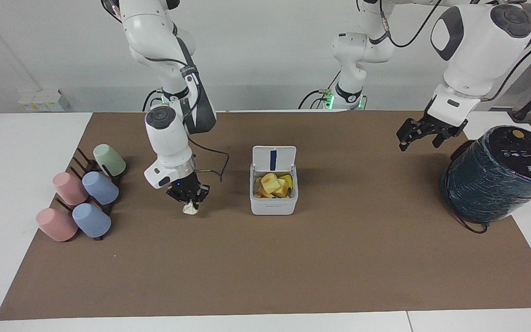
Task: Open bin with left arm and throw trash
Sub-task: 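Grasp the crumpled white paper with the right gripper and carry it to the bin, then open the right gripper to drop the paper into the bin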
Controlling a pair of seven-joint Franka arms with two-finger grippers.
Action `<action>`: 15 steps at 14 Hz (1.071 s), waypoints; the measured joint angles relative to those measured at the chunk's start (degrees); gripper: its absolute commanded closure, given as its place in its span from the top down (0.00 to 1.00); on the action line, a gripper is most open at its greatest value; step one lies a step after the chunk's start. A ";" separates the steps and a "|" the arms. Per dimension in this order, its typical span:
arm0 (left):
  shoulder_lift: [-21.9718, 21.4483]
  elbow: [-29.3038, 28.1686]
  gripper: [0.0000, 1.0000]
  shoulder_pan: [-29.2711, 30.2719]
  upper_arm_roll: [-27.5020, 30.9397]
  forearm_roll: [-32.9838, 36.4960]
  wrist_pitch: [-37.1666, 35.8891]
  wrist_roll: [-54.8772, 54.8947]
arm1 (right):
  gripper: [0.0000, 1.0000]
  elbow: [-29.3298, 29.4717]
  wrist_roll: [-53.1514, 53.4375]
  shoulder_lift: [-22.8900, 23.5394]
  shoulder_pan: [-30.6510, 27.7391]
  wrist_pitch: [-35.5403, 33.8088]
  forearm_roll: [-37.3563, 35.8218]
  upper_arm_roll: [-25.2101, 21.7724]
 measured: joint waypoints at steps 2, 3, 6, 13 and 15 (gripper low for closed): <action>-0.02 -0.09 1.00 -0.08 0.00 0.00 0.08 0.00 | 0.00 2.69 6.87 0.55 2.46 0.25 3.32 0.75; -0.03 -0.11 1.00 -0.17 -0.01 0.00 0.11 0.00 | 0.00 3.85 9.81 0.99 4.02 0.71 4.85 0.83; -0.03 -0.16 1.00 -0.25 -0.06 0.00 0.15 0.00 | 0.00 5.16 14.00 2.09 8.22 0.88 6.26 0.96; -0.08 -0.38 1.00 -0.25 -0.02 0.00 0.15 -0.01 | 0.88 5.12 19.54 5.20 11.70 0.89 6.31 1.53; -0.08 -0.40 1.00 -0.21 0.10 0.00 0.15 -0.01 | 1.00 5.30 19.69 5.26 11.88 0.76 6.32 1.53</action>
